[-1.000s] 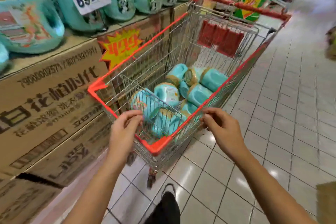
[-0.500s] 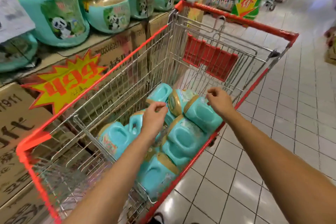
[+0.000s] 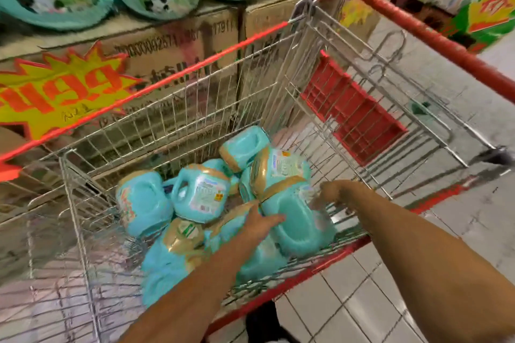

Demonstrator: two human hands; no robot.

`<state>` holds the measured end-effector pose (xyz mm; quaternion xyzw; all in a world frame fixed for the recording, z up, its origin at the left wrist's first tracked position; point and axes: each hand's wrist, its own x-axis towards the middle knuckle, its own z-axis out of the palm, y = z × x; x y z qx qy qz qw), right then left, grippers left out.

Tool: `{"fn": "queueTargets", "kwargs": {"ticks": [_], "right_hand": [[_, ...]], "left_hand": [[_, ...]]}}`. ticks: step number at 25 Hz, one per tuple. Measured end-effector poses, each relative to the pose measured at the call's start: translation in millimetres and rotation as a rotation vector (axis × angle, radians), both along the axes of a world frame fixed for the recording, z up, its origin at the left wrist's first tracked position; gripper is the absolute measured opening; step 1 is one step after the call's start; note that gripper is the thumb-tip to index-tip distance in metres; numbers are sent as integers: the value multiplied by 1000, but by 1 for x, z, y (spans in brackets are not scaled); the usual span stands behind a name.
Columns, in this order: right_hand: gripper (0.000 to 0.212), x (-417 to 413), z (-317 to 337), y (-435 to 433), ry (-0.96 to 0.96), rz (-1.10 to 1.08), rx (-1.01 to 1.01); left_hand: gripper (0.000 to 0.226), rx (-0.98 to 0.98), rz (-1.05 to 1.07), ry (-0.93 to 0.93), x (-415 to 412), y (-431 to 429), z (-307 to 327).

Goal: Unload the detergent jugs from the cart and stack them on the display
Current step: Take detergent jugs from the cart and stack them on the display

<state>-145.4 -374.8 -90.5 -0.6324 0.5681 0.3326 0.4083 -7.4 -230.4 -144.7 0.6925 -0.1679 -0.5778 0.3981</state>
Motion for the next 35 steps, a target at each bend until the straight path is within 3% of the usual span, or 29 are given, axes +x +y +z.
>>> {"fn": "queueTargets", "kwargs": {"ticks": [3, 5, 10, 15, 19, 23, 27, 30, 32, 35], "right_hand": [[15, -9, -19, -16, -24, -92, 176], [30, -16, -27, -21, -51, -168, 246], [44, -14, -29, -31, -122, -52, 299], [76, -5, -6, -24, -279, -98, 295], [87, 12, 29, -17, -625, -300, 142], [76, 20, 61, 8, -1065, -491, 16], [56, 36, 90, 37, -1463, -668, 80], [59, 48, 110, 49, -1622, -719, 73], [68, 53, 115, 57, -1711, -842, 229], [74, 65, 118, 68, -1720, -909, 401]], "left_hand": [[50, 46, 102, 148, -14, -8, -20], [54, 58, 85, 168, -16, -7, -29], [52, 42, 35, 91, -11, -2, -24], [48, -130, -26, -3, 26, 9, 12], [45, -246, 74, -18, 59, 16, 72], [47, -458, 156, -74, 85, 22, 135], [38, -597, 209, -185, 88, 34, 178], [43, -694, 232, -247, 89, 42, 200], [53, -775, 198, -166, 87, 46, 208], [42, -798, 301, 242, 70, 47, 207]]}}
